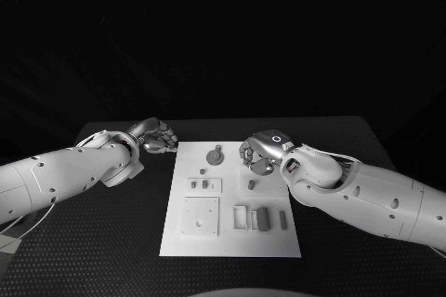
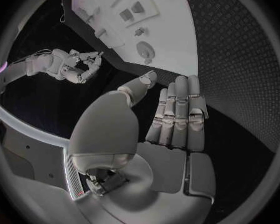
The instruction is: Assemble the parts on the task board
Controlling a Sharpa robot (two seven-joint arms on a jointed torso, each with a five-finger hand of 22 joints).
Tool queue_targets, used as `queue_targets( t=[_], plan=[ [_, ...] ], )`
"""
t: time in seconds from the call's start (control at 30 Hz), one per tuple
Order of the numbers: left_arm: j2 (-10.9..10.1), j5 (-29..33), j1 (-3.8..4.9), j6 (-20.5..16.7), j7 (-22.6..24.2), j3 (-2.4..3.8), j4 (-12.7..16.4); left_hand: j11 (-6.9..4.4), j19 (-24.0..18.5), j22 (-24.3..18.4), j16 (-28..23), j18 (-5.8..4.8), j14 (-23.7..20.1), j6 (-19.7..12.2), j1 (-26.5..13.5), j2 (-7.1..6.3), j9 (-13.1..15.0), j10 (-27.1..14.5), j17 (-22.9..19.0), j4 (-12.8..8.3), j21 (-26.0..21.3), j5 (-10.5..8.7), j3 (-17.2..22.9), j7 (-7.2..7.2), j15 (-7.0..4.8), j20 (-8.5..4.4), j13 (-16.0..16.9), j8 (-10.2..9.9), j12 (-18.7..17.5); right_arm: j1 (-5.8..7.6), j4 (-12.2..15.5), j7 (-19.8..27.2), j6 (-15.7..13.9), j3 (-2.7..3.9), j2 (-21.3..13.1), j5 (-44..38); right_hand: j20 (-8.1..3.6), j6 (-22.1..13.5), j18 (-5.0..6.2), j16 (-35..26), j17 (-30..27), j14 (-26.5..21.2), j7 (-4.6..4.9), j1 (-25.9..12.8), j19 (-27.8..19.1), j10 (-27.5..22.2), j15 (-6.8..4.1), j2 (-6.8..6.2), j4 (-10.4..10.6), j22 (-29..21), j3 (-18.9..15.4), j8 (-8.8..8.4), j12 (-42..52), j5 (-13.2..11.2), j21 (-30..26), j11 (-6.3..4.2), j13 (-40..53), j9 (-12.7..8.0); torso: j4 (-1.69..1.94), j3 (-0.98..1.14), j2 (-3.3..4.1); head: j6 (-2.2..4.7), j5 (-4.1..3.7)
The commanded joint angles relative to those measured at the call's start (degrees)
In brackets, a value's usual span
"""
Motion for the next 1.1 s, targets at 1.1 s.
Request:
queue_targets(
  t=[1.1],
  plan=[
    [0.99, -1.83, 0.16, -1.91, -1.62, 0.05, 0.47, -0.1, 0.53, -0.09, -0.22, 0.43, 0.43, -0.33, 0.31, -0.19, -0.11, -0.34, 0.33, 0.02, 0.26, 0.26, -0.13, 0.04, -0.03, 0.08, -0.03, 0.4, 0.08, -2.33, 0.6, 1.7, 2.16, -4.63, 8.99, 0.17, -0.44, 0.15, 5.69, -0.56, 0.06, -0.01, -0.03, -0.16, 0.11, 0.34, -0.28, -0.2, 0.01, -0.02, 0.65, 0.06, 0.14, 0.25, 0.27, -0.03, 0.13, 0.11, 0.14, -0.04, 0.02, -1.1, 5.36]
  ],
)
